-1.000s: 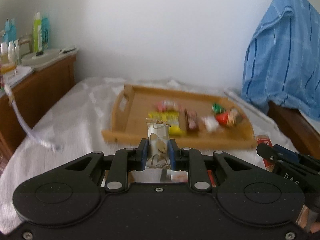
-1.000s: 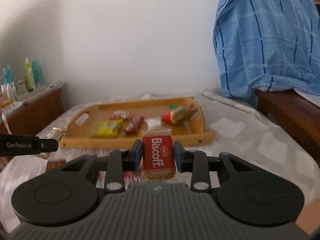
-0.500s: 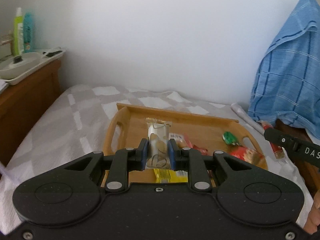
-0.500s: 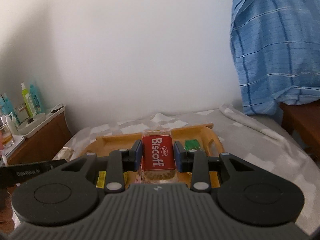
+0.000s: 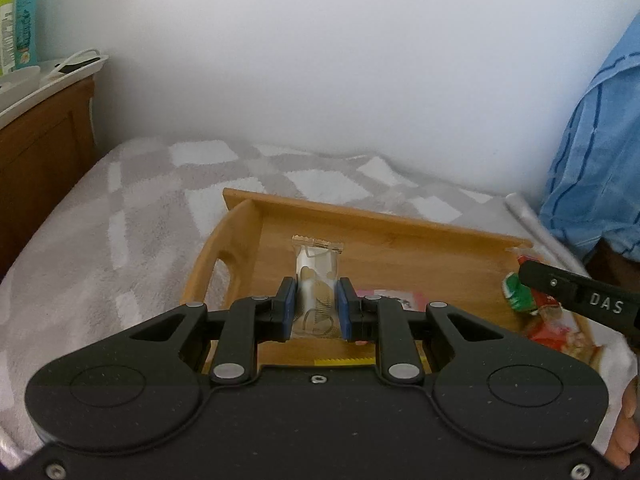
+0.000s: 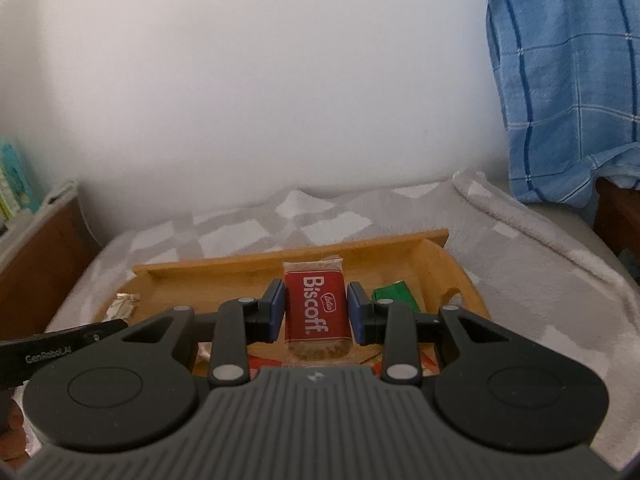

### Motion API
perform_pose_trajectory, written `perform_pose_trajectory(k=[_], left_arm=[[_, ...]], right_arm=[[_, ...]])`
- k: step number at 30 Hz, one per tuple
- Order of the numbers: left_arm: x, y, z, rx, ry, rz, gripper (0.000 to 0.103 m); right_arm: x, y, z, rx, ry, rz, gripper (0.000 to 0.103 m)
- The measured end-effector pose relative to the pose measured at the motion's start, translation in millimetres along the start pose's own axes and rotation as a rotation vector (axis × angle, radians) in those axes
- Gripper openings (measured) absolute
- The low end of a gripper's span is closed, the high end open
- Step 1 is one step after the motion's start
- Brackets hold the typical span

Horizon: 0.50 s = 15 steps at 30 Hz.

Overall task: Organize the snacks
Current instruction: 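Carry both snacks to the wooden tray, lower them and open both tools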

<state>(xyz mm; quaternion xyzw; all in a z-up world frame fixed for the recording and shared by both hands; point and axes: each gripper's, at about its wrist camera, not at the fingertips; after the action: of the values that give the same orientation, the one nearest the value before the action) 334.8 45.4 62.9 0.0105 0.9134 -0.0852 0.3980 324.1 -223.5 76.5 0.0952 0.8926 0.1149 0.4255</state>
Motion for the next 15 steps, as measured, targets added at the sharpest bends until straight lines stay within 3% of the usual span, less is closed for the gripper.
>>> perform_pose_trajectory(k=[15], left_arm=[[9,-12,26,-0.018,0.042,0.044,0.020]], right_arm=[[17,5,38,0.041,0.047,-0.054,0.038]])
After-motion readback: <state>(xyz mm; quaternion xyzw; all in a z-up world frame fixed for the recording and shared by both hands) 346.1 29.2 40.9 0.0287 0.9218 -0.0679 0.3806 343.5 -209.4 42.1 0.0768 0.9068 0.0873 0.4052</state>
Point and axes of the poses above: each gripper's, at about its wrist camera, not at the fingertips, and z roughly the way its jaws point, y to its left, x to its underside, and after that the axes turned 3 degrees about z, right-handed
